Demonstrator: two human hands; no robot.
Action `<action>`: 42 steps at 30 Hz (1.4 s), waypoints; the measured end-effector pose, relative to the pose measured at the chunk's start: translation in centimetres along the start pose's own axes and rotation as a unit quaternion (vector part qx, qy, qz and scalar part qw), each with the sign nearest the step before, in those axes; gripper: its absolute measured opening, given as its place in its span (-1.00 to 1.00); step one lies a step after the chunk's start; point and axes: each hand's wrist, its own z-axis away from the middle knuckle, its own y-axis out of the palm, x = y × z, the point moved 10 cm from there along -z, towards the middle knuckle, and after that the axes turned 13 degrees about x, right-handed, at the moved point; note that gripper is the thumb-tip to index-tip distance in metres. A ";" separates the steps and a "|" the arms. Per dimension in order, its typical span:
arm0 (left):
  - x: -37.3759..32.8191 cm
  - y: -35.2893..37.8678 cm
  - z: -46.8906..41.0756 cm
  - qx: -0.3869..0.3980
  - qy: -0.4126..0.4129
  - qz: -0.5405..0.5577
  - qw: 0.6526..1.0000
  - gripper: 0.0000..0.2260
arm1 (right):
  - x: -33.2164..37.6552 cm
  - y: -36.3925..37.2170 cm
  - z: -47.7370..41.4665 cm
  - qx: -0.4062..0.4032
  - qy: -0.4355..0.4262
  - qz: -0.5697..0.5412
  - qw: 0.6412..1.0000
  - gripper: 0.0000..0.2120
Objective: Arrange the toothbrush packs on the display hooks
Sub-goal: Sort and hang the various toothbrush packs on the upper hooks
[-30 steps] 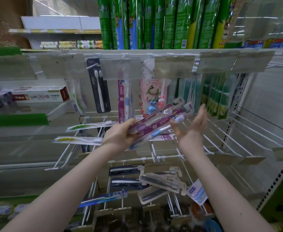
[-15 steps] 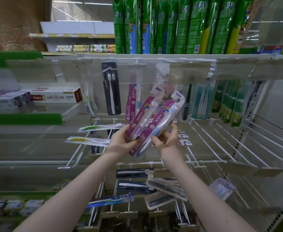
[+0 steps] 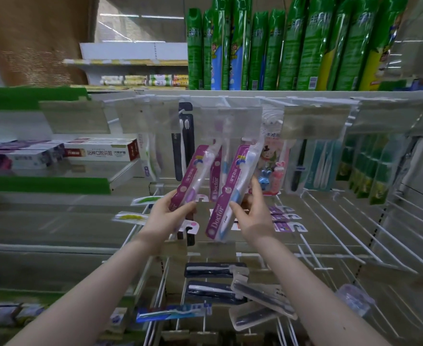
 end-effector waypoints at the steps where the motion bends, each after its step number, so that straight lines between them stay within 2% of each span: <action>1: 0.1 -0.5 0.0 -0.011 -0.004 0.003 1.000 -0.86 | 0.1 0.0 -0.2 0.002 0.001 0.000 1.000 -0.38; 4: 0.0 -1.3 -0.3 -0.030 -0.005 0.011 0.999 -0.92 | 0.2 -0.1 -0.8 0.007 0.001 -0.010 1.000 -0.43; 7: -0.6 -1.1 -0.9 -0.027 0.004 0.013 1.000 -0.91 | 0.3 -0.3 -1.2 0.006 -0.002 -0.011 1.000 -0.53; 11: -1.1 -0.4 -1.8 -0.012 0.015 0.027 0.999 -0.89 | 0.6 -0.6 -1.3 0.005 -0.002 -0.030 1.000 -0.55; 19: -0.6 -0.1 -2.3 -0.016 -0.014 0.108 0.994 -0.82 | 1.7 -1.0 -1.8 0.005 -0.015 -0.014 1.000 -0.48; 26: -0.6 -0.4 -2.1 -0.016 -0.021 0.119 0.993 -0.89 | 1.4 -0.8 -2.6 0.010 -0.024 -0.004 1.000 -0.41; 32: -0.4 -0.5 -2.1 -0.016 -0.022 0.111 0.994 -0.73 | 2.1 -0.6 -2.8 0.021 -0.026 0.020 0.999 -0.39; 38: -0.6 -0.2 -2.2 -0.007 -0.009 0.100 0.995 -0.80 | 2.8 0.3 -2.7 0.045 -0.023 0.080 0.996 -0.39; 42: -0.5 -0.2 -2.4 -0.008 -0.008 0.100 0.995 -0.85 | 2.8 -0.2 -3.8 0.026 -0.008 0.082 0.996 -0.40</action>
